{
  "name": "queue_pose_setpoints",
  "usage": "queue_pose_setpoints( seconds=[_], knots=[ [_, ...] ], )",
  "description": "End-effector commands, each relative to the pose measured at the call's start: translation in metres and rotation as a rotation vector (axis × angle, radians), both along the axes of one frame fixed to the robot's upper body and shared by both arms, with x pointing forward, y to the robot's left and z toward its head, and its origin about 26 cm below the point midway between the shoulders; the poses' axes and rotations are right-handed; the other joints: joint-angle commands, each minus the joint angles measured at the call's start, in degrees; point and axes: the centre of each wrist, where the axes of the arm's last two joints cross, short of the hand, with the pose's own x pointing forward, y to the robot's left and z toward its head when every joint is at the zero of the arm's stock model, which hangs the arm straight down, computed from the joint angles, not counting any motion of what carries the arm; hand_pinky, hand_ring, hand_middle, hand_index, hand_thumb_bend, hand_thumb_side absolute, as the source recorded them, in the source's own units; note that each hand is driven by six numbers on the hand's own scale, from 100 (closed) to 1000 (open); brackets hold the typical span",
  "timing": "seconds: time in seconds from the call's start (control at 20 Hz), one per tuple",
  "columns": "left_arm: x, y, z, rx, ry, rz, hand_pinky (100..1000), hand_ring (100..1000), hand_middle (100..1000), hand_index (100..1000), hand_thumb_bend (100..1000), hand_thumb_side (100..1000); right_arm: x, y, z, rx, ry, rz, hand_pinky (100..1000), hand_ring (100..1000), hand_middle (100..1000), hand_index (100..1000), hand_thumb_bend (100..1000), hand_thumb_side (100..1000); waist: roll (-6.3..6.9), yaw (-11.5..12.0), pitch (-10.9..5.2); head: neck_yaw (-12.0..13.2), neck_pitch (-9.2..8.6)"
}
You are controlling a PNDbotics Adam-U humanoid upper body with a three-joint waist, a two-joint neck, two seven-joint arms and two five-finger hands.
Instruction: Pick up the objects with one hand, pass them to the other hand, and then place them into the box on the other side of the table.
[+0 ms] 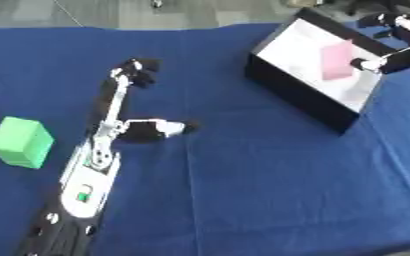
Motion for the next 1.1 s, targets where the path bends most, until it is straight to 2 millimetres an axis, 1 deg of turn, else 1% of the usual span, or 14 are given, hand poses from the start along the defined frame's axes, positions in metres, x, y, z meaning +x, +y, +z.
queue_pose_setpoints(
  seconds=[0.05,0.3,0.5,0.55,0.6,0.65,0.7,0.75,0.8,0.9,1.0,1.05,1.1],
  knots=[
    [-0.001,-0.005,0.01,-0.017,-0.028,-0.014,645,628,667,785,998,364,-0.004,-0.004,0.024,-0.037,-0.057,-0.005,908,1000,870,902,431,100,0.57,-0.1,-1.93,0.1,-0.23],
    [-0.001,-0.005,0.01,-0.016,-0.028,-0.014,644,628,668,785,1000,364,-0.005,-0.003,0.026,-0.038,-0.06,0.003,907,1000,870,902,436,100,0.59,-0.1,-1.94,0.1,-0.35],
    [-0.001,-0.004,0.01,-0.015,-0.029,-0.013,643,628,668,784,1000,363,-0.006,0.0,0.03,0.017,-0.086,0.006,906,1000,866,895,398,100,0.62,-0.2,-1.93,0.8,-0.06],
    [-0.001,-0.004,0.011,-0.015,-0.03,-0.012,643,628,668,784,999,361,-0.007,0.001,0.034,0.042,-0.099,0.011,910,1000,869,896,356,100,0.62,-0.2,-1.94,1.2,0.06],
    [-0.001,-0.004,0.012,-0.015,-0.032,-0.01,644,629,668,784,997,359,-0.008,0.004,0.039,0.074,-0.115,0.027,911,1000,865,890,227,100,0.63,-0.2,-1.95,1.7,0.18],
    [-0.001,-0.003,0.013,-0.015,-0.035,-0.009,645,630,669,785,994,360,-0.01,0.006,0.044,0.106,-0.125,0.046,912,1000,853,873,100,121,0.64,-0.2,-1.96,2.1,0.27],
    [0.0,-0.003,0.014,-0.014,-0.038,-0.006,645,630,669,785,991,359,-0.014,0.008,0.052,0.134,-0.141,0.068,913,1000,851,871,100,153,0.64,-0.2,-2.0,2.8,0.47],
    [0.0,-0.002,0.015,-0.012,-0.039,-0.002,646,632,670,786,979,355,-0.017,0.009,0.058,0.167,-0.157,0.086,915,1000,849,866,100,213,0.66,-0.2,-2.03,3.5,0.61],
    [0.0,-0.001,0.016,-0.01,-0.04,0.004,647,635,671,787,977,355,-0.021,0.01,0.066,0.203,-0.177,0.104,918,1000,851,866,100,218,0.69,-0.2,-2.09,4.0,0.71],
    [0.001,0.001,0.019,-0.004,-0.041,0.016,651,639,674,788,962,359,-0.029,0.012,0.079,0.259,-0.207,0.133,924,1000,855,866,100,264,0.77,-0.2,-2.22,4.5,0.91],
    [0.002,0.006,0.024,0.004,-0.041,0.042,652,641,674,787,916,342,-0.037,0.014,0.088,0.305,-0.221,0.16,932,1000,856,865,100,316,0.9,-0.1,-2.38,4.8,1.18],
    [0.004,0.009,0.027,0.016,-0.046,0.06,654,644,674,787,916,342,-0.04,0.014,0.091,0.319,-0.215,0.173,935,1000,856,868,100,455,0.97,-0.1,-2.44,4.9,1.33],
    [0.005,0.011,0.03,0.028,-0.049,0.083,656,646,676,786,899,351,-0.043,0.014,0.093,0.335,-0.204,0.189,936,1000,866,874,100,322,1.07,0.0,-2.52,5.0,1.55]
  ],
)
